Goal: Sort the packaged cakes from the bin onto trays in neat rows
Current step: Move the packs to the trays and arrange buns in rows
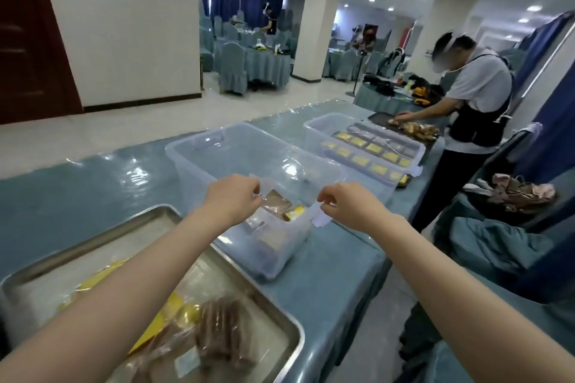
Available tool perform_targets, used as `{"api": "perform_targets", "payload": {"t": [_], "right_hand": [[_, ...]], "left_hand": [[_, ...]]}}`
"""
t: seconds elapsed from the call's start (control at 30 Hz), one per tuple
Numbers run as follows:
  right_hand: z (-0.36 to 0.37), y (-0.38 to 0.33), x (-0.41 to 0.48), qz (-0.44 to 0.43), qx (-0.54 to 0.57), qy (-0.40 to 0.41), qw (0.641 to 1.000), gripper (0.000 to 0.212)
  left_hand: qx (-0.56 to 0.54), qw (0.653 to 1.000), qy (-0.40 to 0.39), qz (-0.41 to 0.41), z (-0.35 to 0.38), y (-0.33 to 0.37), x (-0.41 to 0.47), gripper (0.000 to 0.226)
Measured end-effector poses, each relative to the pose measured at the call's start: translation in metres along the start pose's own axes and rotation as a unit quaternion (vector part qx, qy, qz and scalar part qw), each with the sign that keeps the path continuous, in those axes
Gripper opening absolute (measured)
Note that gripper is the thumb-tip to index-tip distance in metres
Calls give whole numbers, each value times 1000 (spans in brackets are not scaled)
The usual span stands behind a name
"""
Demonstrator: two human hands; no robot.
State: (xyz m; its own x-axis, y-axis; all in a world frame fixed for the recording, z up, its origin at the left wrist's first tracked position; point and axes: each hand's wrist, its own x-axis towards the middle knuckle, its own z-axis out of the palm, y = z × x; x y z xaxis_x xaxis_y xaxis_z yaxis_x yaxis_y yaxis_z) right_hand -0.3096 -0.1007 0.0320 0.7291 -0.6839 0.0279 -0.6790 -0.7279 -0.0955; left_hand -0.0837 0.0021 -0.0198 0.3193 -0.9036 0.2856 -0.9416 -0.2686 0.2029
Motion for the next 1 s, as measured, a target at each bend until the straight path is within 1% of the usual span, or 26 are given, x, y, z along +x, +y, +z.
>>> {"api": "perform_targets", "payload": {"t": [0.17, 0.27, 0.37, 0.5, 0.6, 0.67, 0.77, 0.83, 0.9, 0.93, 1.0], "right_hand": [[17, 57, 78, -52, -1, -22, 998, 27], [29, 87, 122, -91, 10, -40, 995, 28], [39, 111, 162, -137, 12, -61, 989, 29], [56, 119, 208, -192, 4, -108, 975, 30], [80, 111, 244, -230, -3, -152, 961, 31], [101, 104, 266, -248, -11, -181, 952, 33], [134, 92, 291, -268, -51, -253, 928, 43], [155, 86, 305, -272, -93, -323, 902, 57], [169, 81, 316, -282, -134, -377, 872, 70], [172, 80, 319, -294, -153, -394, 857, 72], [174, 76, 320, -331, -199, -414, 824, 64]], "left_hand": [[12, 999, -18, -40, 40, 21, 60, 23], [9, 997, -42, -68, 70, 31, 92, 19], [29, 994, -66, -84, 94, 39, 116, 19], [28, 989, -96, -111, 111, 40, 134, 24], [23, 983, -107, -148, 120, 29, 150, 31], [21, 980, -113, -164, 129, 20, 164, 25], [16, 977, -115, -178, 139, 8, 180, 20], [11, 974, -124, -188, 147, 2, 185, 20], [4, 965, -164, -206, 153, 0, 185, 20], [-2, 959, -186, -212, 155, 0, 184, 20], [-29, 949, -223, -221, 160, -1, 182, 21]]}}
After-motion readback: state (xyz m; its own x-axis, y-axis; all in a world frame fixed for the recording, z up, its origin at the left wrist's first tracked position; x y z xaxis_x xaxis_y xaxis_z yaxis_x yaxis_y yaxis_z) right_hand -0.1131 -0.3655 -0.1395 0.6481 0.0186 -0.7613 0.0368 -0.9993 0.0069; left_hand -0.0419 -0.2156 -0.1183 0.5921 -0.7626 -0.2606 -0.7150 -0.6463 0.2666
